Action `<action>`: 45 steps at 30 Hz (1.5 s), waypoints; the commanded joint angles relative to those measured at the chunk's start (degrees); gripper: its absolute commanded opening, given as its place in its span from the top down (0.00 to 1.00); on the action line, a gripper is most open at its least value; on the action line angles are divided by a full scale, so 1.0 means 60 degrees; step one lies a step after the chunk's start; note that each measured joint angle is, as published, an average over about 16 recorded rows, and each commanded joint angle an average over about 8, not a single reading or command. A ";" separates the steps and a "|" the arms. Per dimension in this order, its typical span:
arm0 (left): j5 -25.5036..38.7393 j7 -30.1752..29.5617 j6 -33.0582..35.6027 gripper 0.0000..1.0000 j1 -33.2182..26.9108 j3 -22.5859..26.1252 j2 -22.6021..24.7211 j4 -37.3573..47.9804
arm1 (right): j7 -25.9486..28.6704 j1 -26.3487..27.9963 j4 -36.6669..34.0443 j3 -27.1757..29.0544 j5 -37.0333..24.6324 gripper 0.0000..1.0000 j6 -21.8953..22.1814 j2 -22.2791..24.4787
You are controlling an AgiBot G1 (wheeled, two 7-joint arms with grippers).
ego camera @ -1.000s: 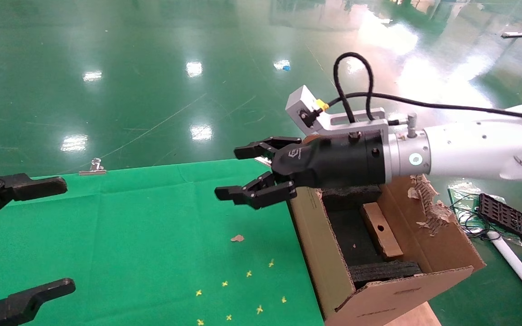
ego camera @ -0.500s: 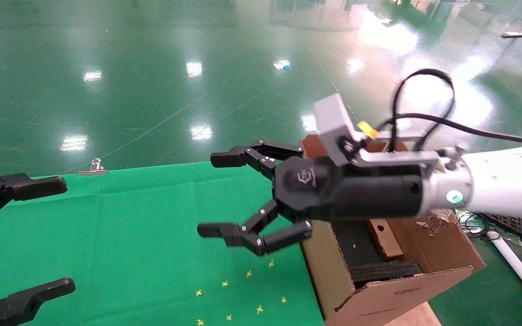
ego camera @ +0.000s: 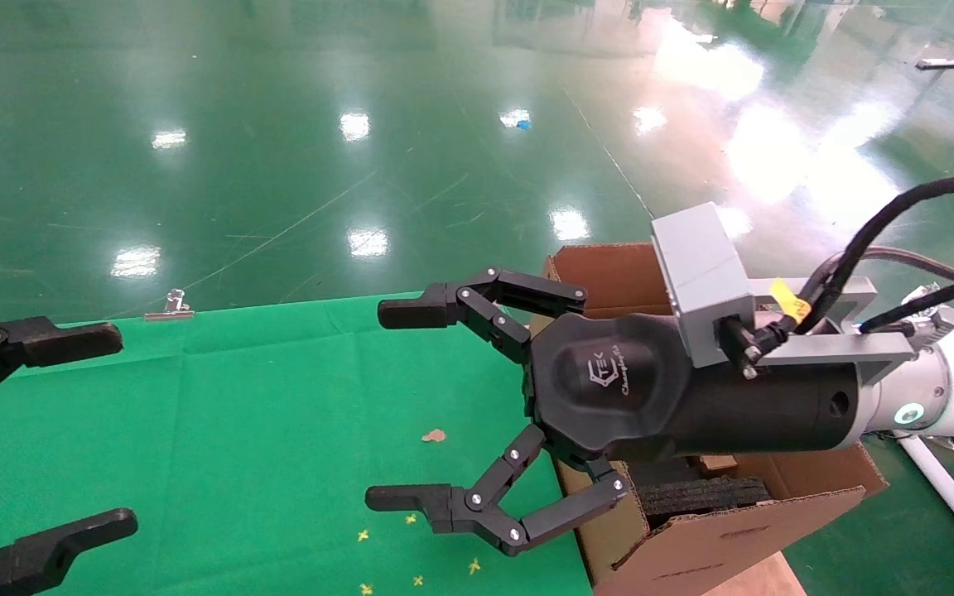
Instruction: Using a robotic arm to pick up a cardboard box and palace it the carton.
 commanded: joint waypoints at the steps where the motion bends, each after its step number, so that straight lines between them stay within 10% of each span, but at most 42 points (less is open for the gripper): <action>1: -0.0001 0.0000 -0.0001 0.00 0.0000 0.0000 0.0000 0.0001 | -0.0005 -0.0037 0.0030 0.0046 0.0025 0.00 -0.0011 0.0010; 45: 0.0000 -0.0001 -0.0001 0.00 0.0000 -0.0001 0.0000 0.0000 | 0.0061 0.0263 -0.0223 -0.0316 -0.0114 0.00 0.0075 -0.0049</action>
